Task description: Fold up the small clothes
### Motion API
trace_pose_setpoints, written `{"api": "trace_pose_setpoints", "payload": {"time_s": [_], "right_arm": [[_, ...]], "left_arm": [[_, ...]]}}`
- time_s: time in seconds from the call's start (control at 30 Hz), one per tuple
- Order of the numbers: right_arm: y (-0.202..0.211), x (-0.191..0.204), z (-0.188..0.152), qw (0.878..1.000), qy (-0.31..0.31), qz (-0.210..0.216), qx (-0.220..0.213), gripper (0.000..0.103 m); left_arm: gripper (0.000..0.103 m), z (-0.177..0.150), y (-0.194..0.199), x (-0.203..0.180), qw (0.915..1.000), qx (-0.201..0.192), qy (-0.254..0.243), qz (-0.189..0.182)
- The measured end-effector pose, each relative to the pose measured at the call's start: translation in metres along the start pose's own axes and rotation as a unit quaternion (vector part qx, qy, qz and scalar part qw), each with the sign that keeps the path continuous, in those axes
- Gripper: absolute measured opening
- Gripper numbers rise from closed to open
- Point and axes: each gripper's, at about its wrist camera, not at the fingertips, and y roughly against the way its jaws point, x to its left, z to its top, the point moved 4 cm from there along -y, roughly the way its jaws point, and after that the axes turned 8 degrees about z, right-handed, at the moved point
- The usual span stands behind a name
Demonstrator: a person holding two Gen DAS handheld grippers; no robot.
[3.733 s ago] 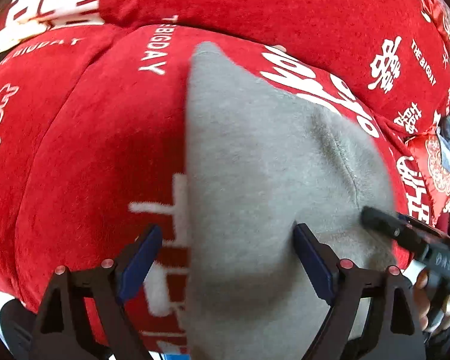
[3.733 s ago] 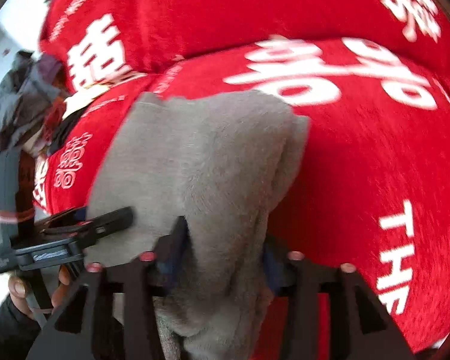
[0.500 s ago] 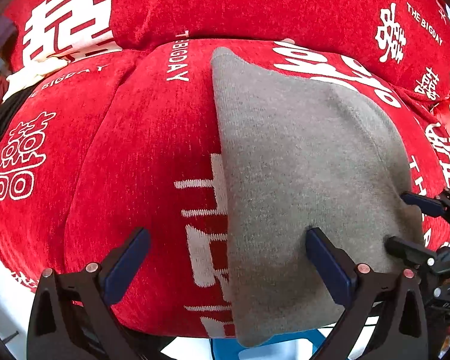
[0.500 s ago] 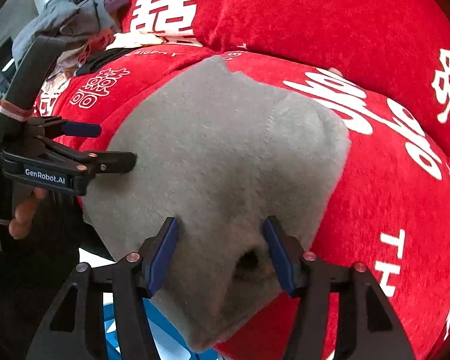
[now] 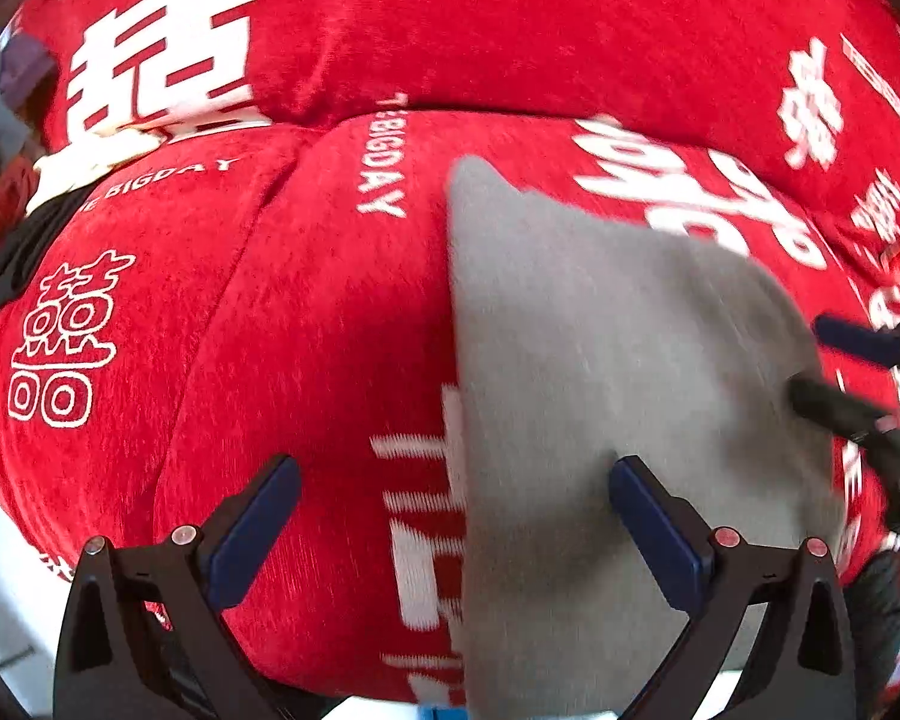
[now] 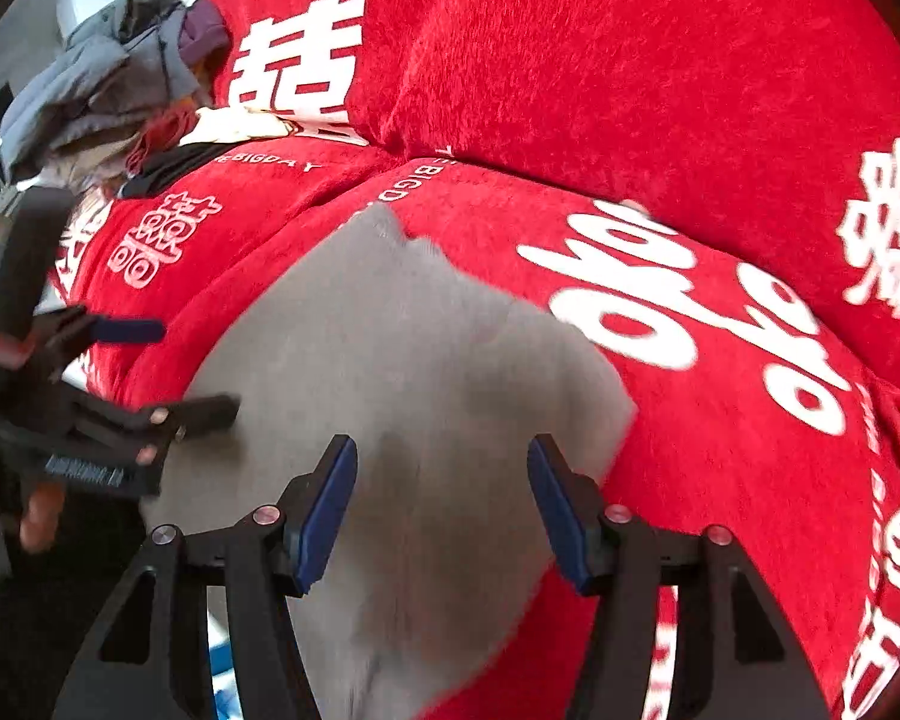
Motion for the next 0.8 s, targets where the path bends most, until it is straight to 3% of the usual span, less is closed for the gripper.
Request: {"api": "trace_pose_setpoints", "payload": {"time_s": [0.13, 0.2, 0.23, 0.37, 0.43, 0.6, 0.8], "right_arm": [[-0.044, -0.007, 0.017, 0.999, -0.012, -0.008, 0.036, 0.063], [-0.061, -0.017, 0.018, 0.994, 0.007, -0.091, 0.051, 0.061], [-0.065, -0.025, 0.019, 0.993, 0.000, -0.106, 0.051, 0.063], [-0.060, -0.056, 0.020, 0.993, -0.095, -0.069, 0.034, 0.065], [-0.046, -0.053, 0.016, 0.992, -0.095, -0.072, 0.029, 0.065], [-0.008, 0.002, -0.003, 0.999, -0.009, -0.028, 0.012, 0.065], [-0.023, 0.044, -0.035, 0.995, 0.080, -0.004, 0.060, 0.065]], "left_arm": [[0.103, 0.020, -0.026, 0.002, 0.9993, 0.030, 0.022, 0.006], [0.103, 0.021, -0.036, 0.001, 0.9989, 0.042, 0.022, 0.005], [0.103, 0.020, -0.039, 0.001, 0.9987, 0.044, 0.024, 0.006], [0.103, 0.017, -0.033, 0.001, 0.9990, 0.038, 0.021, 0.010], [0.103, 0.015, -0.021, -0.001, 0.9993, 0.029, 0.016, 0.016], [0.103, 0.003, -0.005, -0.014, 0.9993, 0.008, -0.029, 0.024], [0.103, -0.007, -0.012, -0.020, 0.9994, 0.025, -0.023, 0.002]]}}
